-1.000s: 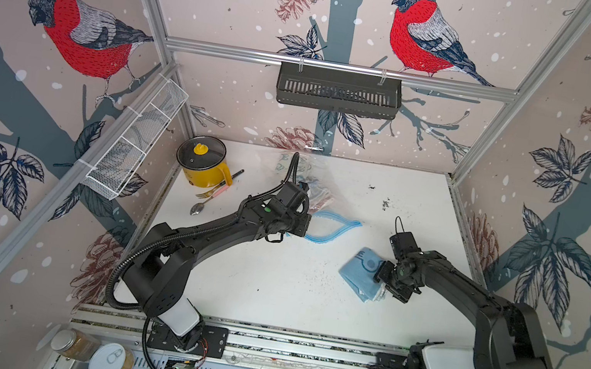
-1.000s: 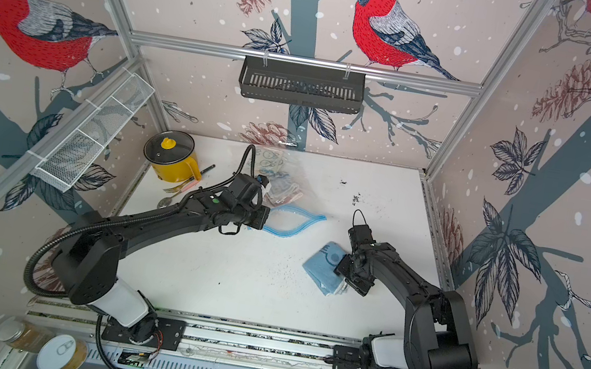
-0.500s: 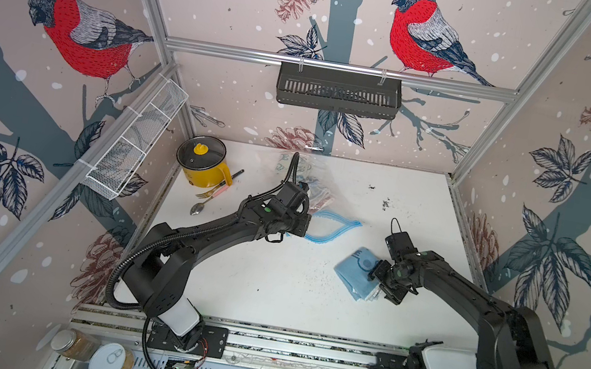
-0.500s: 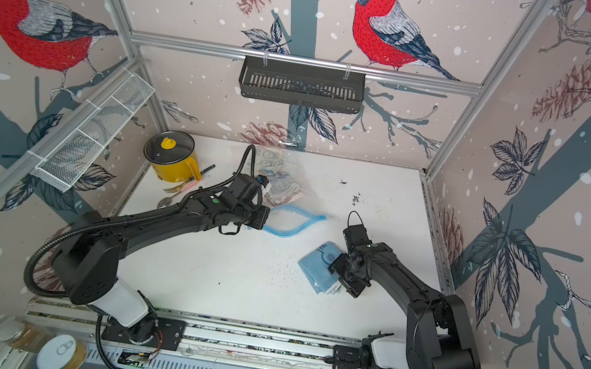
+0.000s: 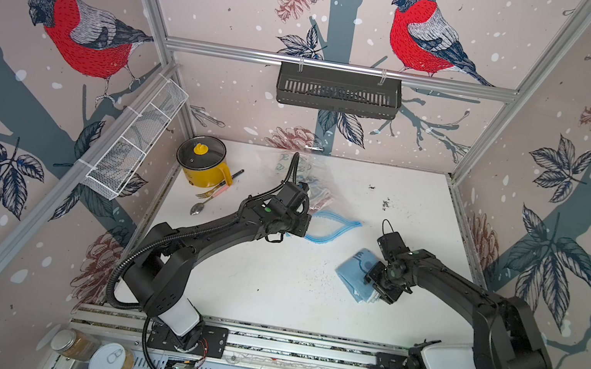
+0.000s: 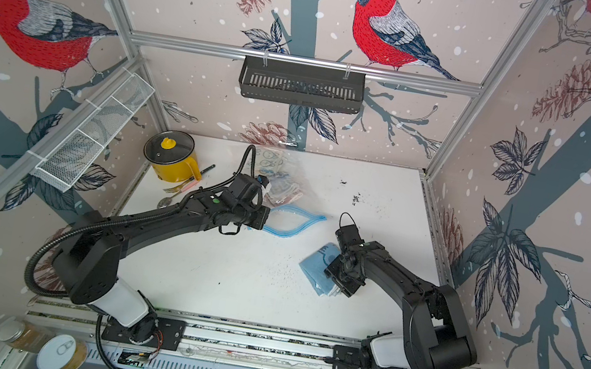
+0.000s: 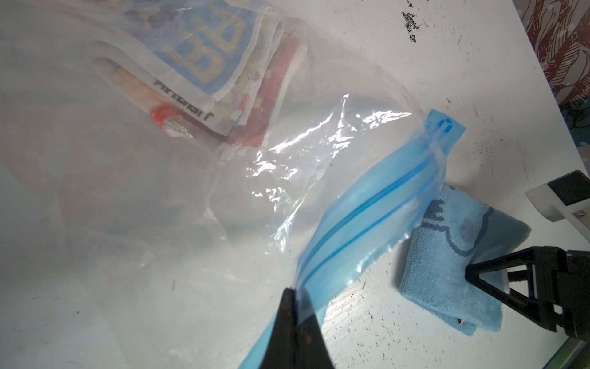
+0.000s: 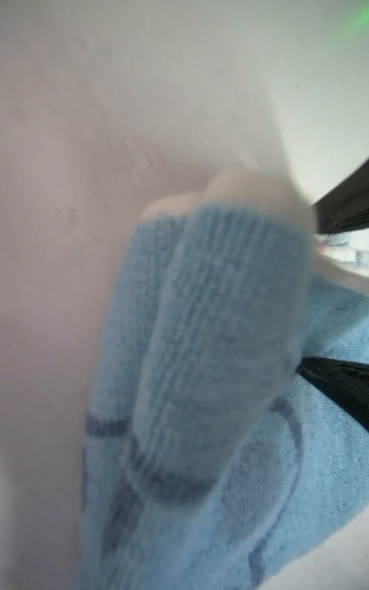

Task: Place the folded towel into the vacuum bag
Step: Pick up the towel from the center of the board.

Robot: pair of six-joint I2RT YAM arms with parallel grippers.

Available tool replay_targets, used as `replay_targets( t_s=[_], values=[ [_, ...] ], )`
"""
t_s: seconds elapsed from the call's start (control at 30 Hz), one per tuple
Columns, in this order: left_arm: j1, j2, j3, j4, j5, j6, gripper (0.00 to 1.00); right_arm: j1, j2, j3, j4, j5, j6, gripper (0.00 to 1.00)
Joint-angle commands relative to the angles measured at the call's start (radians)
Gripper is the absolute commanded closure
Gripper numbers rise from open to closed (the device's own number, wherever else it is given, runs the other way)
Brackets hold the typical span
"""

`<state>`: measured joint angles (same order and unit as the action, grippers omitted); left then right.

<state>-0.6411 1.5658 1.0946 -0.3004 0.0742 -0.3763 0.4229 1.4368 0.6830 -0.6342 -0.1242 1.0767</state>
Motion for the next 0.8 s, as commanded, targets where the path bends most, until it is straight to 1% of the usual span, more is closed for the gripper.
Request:
replay_targets(
  t_s=[0.0, 0.2, 0.37, 0.5, 0.63, 0.77],
  values=[
    [0.001, 0.0, 0.007, 0.007, -0.008, 0.004, 1.0, 0.001, 0.073, -0.054, 0.111, 0.027, -0.023, 0.58],
    [0.002, 0.002, 0.008, 0.007, -0.017, 0.005, 1.0, 0.002, 0.123, -0.05, 0.158, 0.05, -0.065, 0.78],
    [0.001, 0.005, 0.008, 0.006, -0.024, 0.004, 1.0, -0.003, 0.103, -0.048, 0.223, 0.043, -0.138, 0.95],
    [0.001, 0.004, 0.007, 0.007, -0.024, 0.004, 1.0, -0.027, 0.043, -0.045, 0.274, -0.008, -0.223, 0.98],
    [0.002, -0.001, 0.005, 0.01, -0.028, 0.006, 1.0, -0.086, -0.061, -0.042, 0.312, -0.107, -0.308, 0.99],
    [0.001, 0.0, 0.009, 0.012, -0.03, 0.003, 1.0, -0.146, -0.155, -0.027, 0.304, -0.207, -0.358, 1.0]
  ],
)
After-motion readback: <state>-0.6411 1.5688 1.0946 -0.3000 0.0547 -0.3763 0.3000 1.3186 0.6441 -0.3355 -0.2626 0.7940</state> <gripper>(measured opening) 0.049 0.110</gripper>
